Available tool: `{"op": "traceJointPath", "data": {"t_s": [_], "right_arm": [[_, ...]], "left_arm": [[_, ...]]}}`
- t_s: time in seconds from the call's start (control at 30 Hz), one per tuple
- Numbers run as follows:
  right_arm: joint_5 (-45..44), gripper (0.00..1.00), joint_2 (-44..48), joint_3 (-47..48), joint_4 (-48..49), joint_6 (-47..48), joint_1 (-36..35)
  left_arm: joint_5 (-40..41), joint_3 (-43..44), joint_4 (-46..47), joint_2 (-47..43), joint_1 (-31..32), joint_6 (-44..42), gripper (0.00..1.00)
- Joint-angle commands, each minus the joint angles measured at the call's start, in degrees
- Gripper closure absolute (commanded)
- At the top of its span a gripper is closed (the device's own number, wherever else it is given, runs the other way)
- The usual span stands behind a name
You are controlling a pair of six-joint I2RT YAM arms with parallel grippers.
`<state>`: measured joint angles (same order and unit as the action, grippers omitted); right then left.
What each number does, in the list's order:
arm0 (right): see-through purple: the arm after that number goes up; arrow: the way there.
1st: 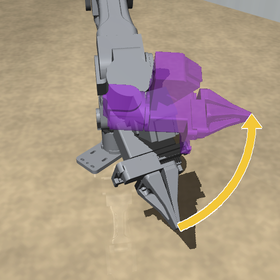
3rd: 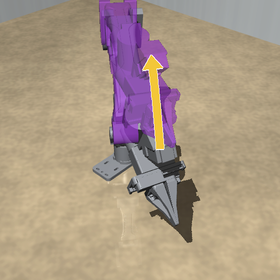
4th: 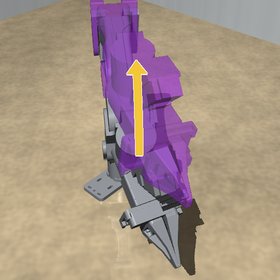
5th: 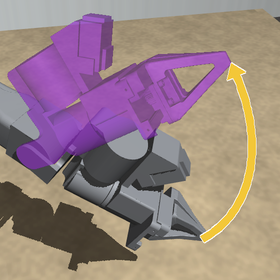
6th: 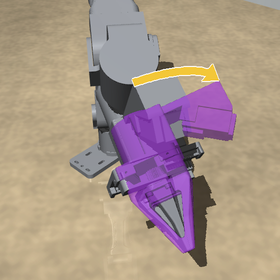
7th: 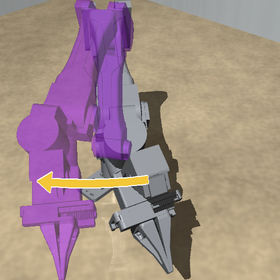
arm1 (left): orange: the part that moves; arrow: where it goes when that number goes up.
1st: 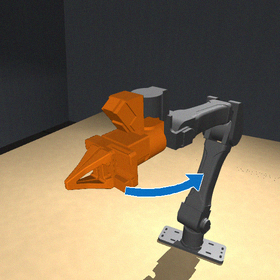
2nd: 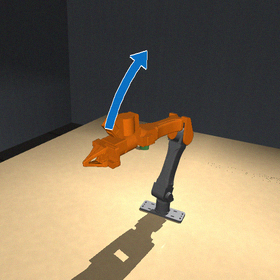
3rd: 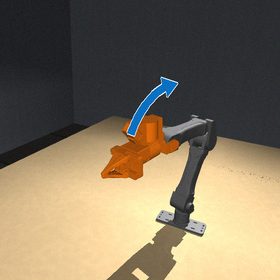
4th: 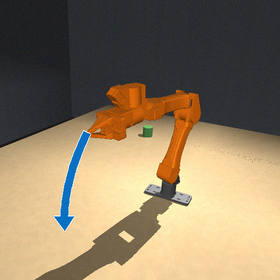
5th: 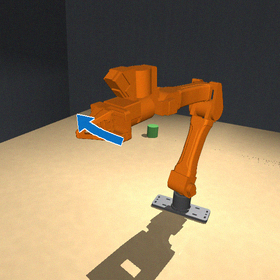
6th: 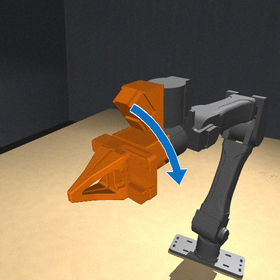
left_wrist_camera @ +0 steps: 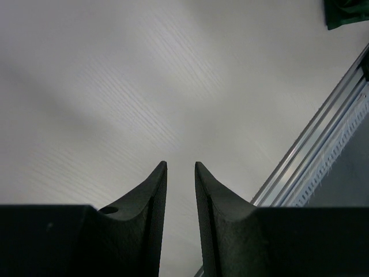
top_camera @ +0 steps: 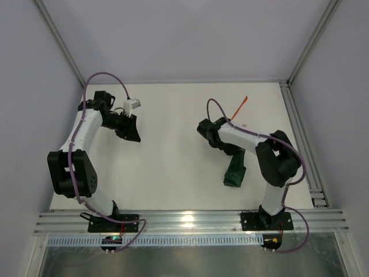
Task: Fold the napkin into a case and place the utensils inside
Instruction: Pick up the smaller rectangle-folded napkin from the center of the board, then turn over the 2/3 rectangle folded napkin at the center of the board.
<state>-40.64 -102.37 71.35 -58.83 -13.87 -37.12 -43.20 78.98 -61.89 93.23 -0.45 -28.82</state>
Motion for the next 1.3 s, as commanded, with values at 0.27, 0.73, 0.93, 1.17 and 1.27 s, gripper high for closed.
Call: {"op": "traceJointPath", "data": {"t_s": [0.27, 0.73, 0.93, 1.17, 1.27], "right_arm": [[-32.82, 0.96, -22.60, 18.36, -25.19, -4.25, -5.58], [-19.04, 0.96, -39.56, 31.39, -17.90, 0.78, -23.60], [-11.92, 0.96, -44.14, 41.23, -18.34, -1.51, -28.79], [-7.62, 0.79, -44.15, 45.27, -15.53, -1.25, -31.69], [-5.24, 0.48, -42.66, 44.58, -12.37, -0.55, -32.74]], "left_arm": [[-0.39, 1.00, -2.71, -2.53, -4.91, -2.38, 0.72], [-2.33, 0.74, -3.24, -2.62, -7.64, -3.35, 0.72], [-2.77, 0.82, -3.86, -2.53, -8.52, -3.96, 0.72], [-3.56, 0.65, -3.68, -2.35, -9.13, -3.88, 0.72], [-3.30, 0.65, -3.68, -2.09, -9.22, -3.79, 0.72]]}}
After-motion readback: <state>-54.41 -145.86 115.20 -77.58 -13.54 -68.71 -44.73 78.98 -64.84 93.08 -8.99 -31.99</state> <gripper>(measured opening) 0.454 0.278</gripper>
